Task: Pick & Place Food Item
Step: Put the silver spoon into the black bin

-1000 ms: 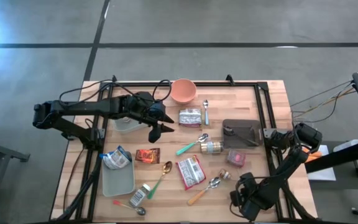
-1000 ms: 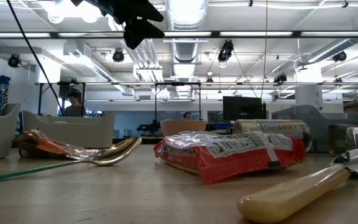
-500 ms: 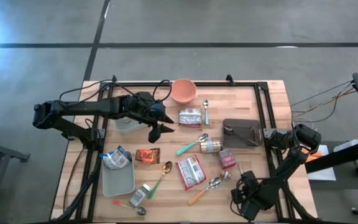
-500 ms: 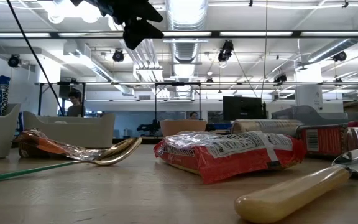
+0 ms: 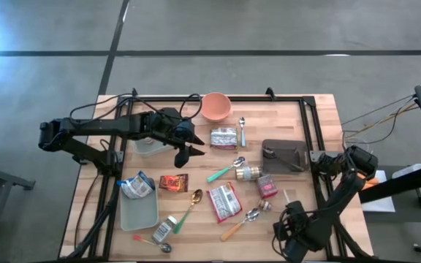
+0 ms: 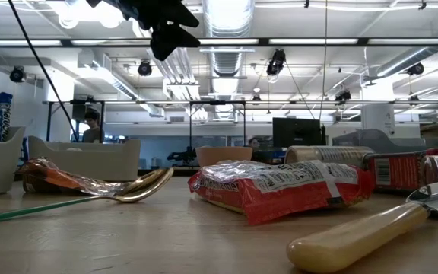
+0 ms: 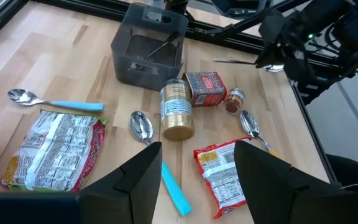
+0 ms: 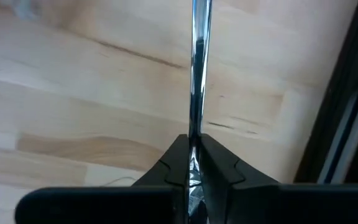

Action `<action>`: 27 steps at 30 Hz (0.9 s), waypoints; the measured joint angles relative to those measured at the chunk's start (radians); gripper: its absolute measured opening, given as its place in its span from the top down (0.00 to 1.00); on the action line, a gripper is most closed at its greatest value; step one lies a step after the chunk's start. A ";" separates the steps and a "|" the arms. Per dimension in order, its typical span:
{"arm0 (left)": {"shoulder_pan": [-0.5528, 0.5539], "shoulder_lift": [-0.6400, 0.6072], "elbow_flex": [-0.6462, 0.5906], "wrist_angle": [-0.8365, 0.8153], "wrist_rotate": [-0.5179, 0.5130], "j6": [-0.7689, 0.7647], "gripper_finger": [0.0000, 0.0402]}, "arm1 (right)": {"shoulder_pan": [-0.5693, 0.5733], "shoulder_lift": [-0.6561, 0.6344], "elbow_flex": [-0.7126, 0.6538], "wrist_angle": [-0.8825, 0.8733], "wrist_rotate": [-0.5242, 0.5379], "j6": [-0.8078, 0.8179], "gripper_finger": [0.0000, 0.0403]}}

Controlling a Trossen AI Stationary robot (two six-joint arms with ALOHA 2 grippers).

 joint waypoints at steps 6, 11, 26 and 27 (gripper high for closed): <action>0.000 0.000 0.000 0.012 0.000 -0.011 0.49 | 0.000 -0.001 0.093 -0.095 0.121 -0.012 0.96; -0.008 0.000 0.000 0.061 0.000 -0.062 0.49 | 0.000 -0.002 0.154 -0.167 0.271 -0.087 0.96; -0.034 0.005 0.001 0.169 0.135 -0.217 0.49 | -0.162 -0.003 0.264 -0.207 0.762 -1.023 0.96; -0.034 0.005 0.001 0.170 0.140 -0.226 0.49 | -0.185 -0.003 0.269 -0.207 0.762 -1.095 0.96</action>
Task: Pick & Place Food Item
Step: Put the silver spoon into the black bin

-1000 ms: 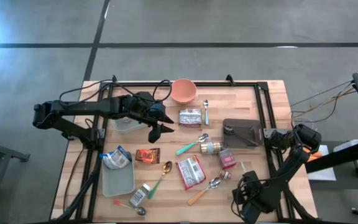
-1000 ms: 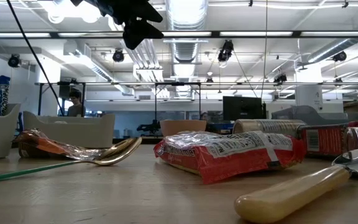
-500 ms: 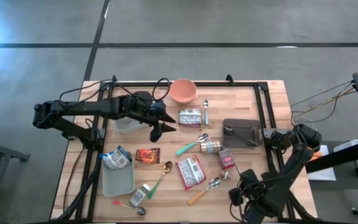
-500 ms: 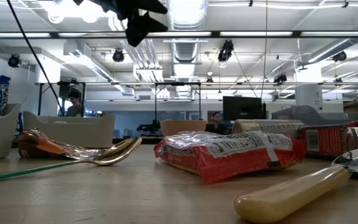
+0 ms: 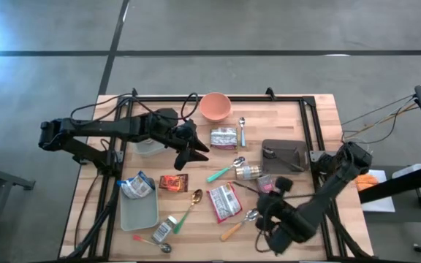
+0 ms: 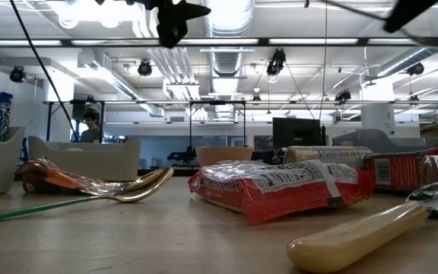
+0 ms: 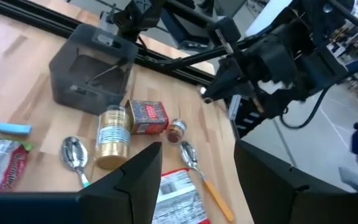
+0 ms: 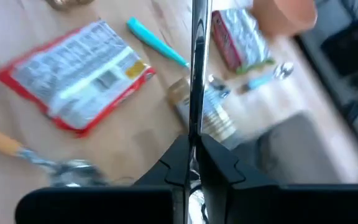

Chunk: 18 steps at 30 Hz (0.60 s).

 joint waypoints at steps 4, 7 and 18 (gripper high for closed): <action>0.000 0.000 0.000 -0.002 0.003 -0.018 0.49 | -0.098 0.000 0.024 0.004 -0.006 -0.240 0.96; 0.000 0.000 0.000 -0.009 0.012 -0.018 0.49 | -0.164 0.000 0.043 0.007 -0.007 -0.375 0.96; -0.004 0.002 0.000 -0.141 0.092 0.085 0.49 | -0.304 -0.006 0.198 0.151 -0.107 -0.891 0.96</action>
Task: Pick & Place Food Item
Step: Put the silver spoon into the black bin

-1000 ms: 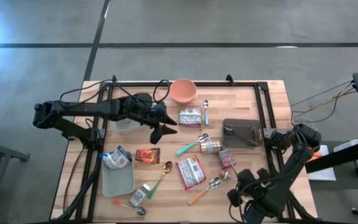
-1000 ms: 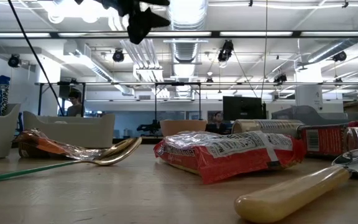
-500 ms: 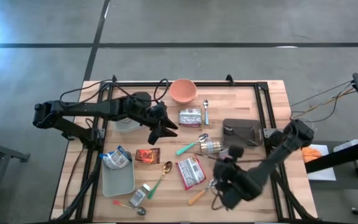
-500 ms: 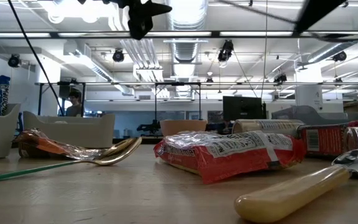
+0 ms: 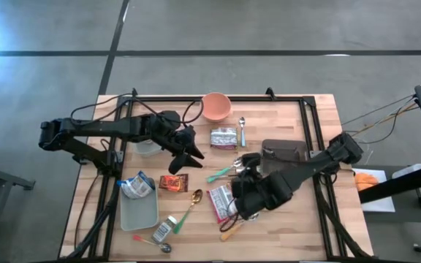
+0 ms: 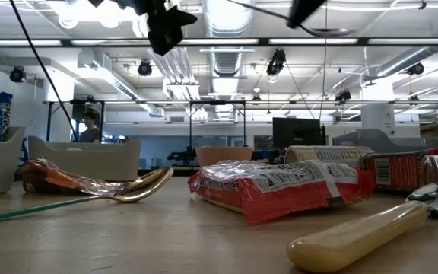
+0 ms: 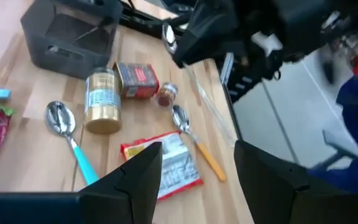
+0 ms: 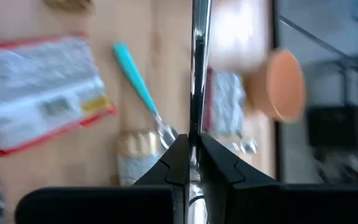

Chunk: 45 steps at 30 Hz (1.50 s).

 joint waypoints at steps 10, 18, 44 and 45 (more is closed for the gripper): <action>-0.001 0.002 0.000 -0.041 0.255 0.046 0.49 | -0.125 -0.001 0.080 0.069 -0.207 -0.195 0.96; 0.010 0.009 0.002 -0.042 0.276 -0.131 0.49 | -0.163 0.025 0.080 0.086 -0.247 -0.288 0.96; 0.038 0.218 0.073 -0.111 0.371 -0.163 0.53 | -0.199 0.040 0.080 0.098 -0.246 -0.418 0.96; 0.039 0.218 0.073 -0.112 0.371 -0.152 0.55 | -0.199 0.040 0.080 0.100 -0.246 -0.419 0.96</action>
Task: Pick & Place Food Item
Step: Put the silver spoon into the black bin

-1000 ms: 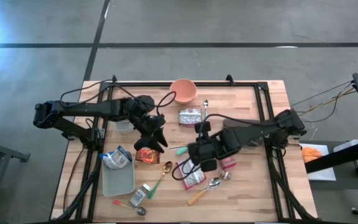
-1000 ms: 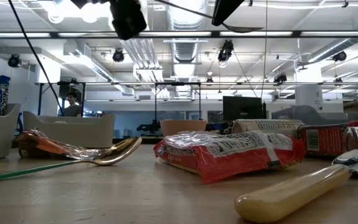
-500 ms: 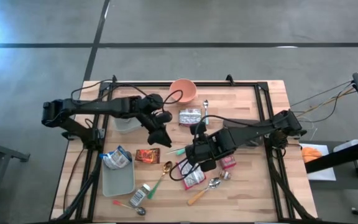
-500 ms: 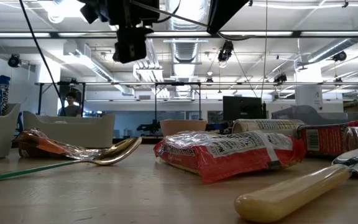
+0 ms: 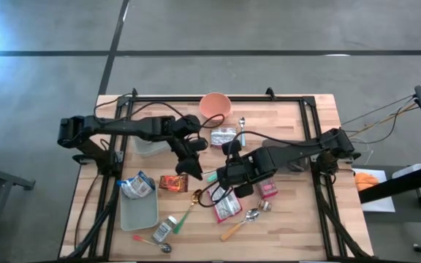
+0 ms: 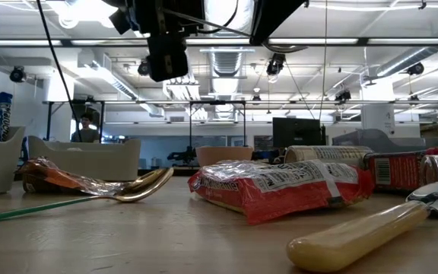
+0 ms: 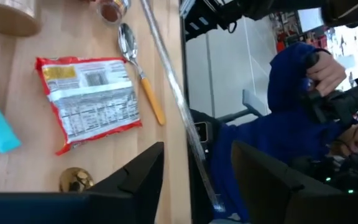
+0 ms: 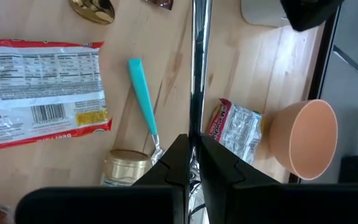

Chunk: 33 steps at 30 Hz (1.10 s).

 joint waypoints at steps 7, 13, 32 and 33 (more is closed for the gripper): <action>0.000 0.000 0.000 0.009 0.009 0.061 0.86 | -0.001 0.000 0.000 0.015 0.001 -0.014 0.96; 0.002 0.003 -0.004 -0.011 -0.008 0.086 0.98 | 0.000 -0.006 0.002 0.019 0.001 -0.009 0.96; 0.000 -0.011 0.003 0.031 -0.065 0.157 1.00 | -0.026 -0.010 -0.002 0.124 0.000 0.254 0.71; 0.000 -0.017 0.003 0.030 -0.070 0.157 1.00 | -0.029 -0.014 -0.002 0.124 0.000 0.273 0.68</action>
